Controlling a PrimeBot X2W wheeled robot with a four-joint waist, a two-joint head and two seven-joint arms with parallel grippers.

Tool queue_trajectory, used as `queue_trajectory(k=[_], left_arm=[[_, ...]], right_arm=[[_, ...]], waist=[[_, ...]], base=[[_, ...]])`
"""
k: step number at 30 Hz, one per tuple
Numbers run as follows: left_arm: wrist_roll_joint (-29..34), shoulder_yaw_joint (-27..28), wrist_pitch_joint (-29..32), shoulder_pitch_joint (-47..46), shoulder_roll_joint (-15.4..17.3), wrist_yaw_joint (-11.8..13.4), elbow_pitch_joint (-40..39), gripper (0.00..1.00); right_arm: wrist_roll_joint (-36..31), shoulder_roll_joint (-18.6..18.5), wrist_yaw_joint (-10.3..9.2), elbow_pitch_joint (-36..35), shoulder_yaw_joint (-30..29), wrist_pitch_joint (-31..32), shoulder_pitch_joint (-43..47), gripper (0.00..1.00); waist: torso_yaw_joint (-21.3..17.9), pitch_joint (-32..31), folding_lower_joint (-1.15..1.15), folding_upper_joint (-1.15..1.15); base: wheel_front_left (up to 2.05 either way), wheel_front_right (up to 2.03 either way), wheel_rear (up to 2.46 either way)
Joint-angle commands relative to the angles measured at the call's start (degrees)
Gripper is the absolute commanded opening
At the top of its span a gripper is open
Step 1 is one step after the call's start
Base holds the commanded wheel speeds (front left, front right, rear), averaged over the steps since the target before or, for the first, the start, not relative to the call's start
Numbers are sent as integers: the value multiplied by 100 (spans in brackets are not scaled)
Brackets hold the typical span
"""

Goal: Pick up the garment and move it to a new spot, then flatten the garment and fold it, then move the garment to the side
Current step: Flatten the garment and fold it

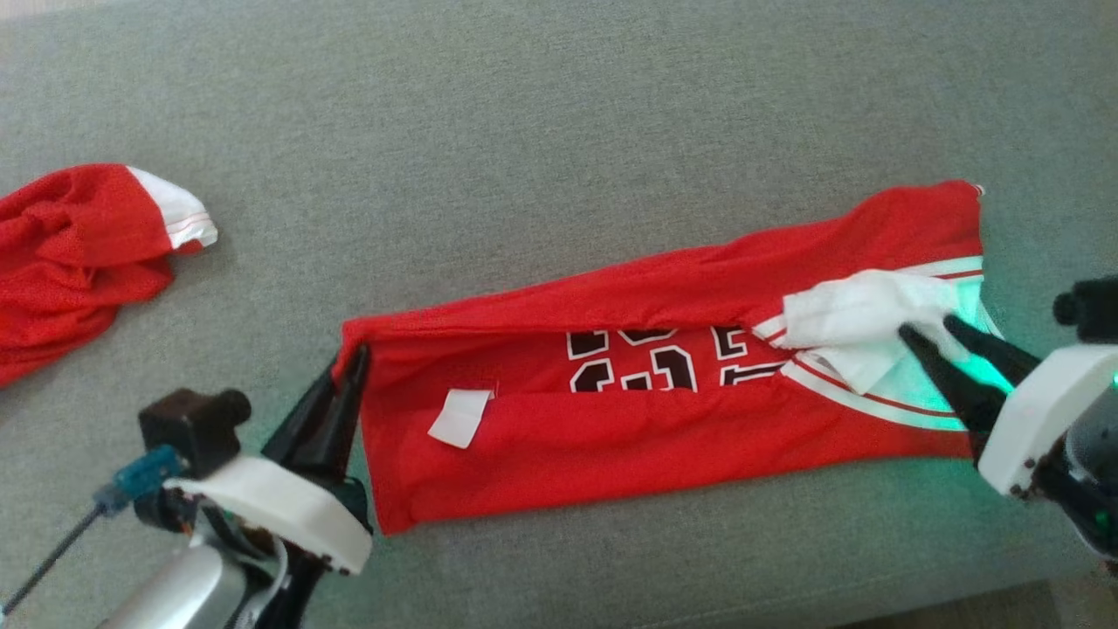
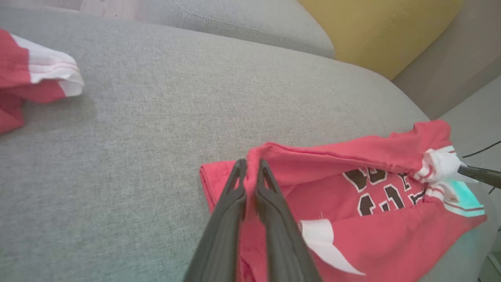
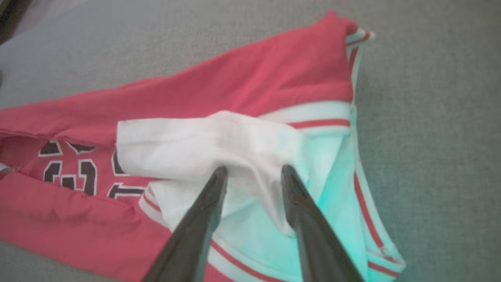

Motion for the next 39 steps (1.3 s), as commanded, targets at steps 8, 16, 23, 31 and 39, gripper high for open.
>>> queue_trajectory(k=[8, 16, 23, 31, 39], left_arm=[[511, -1, -384, 251, 167, 248, 48, 100], [1565, 351, -1687, 339, -341, 1125, 10, 100], [2374, 621, -1766, 552, -1084, 1133, 18, 100], [3188, 1309, -1768, 823, -1727, 384, 183, 100], [3613, 1843, -1769, 1092, -2342, -173, 331, 100]], right_arm=[[-218, -84, 41, -525, -588, 250, 222, 100], [-767, 377, 41, -449, -1186, 551, -7, 100], [-1443, 765, 41, 269, -1204, 881, -254, 100], [-1810, 901, 41, 1126, -1386, 1016, -572, 100], [-1011, 1167, 41, 1361, -1439, 1276, -653, 0]], waist=[[-5, -149, 0, 0], [60, -148, 0, 0], [211, 13, 0, 0], [390, 79, 0, 0], [515, -76, 0, 0]], base=[[0, 0, 0], [0, 0, 0], [0, 0, 0], [0, 0, 0], [0, 0, 0]])
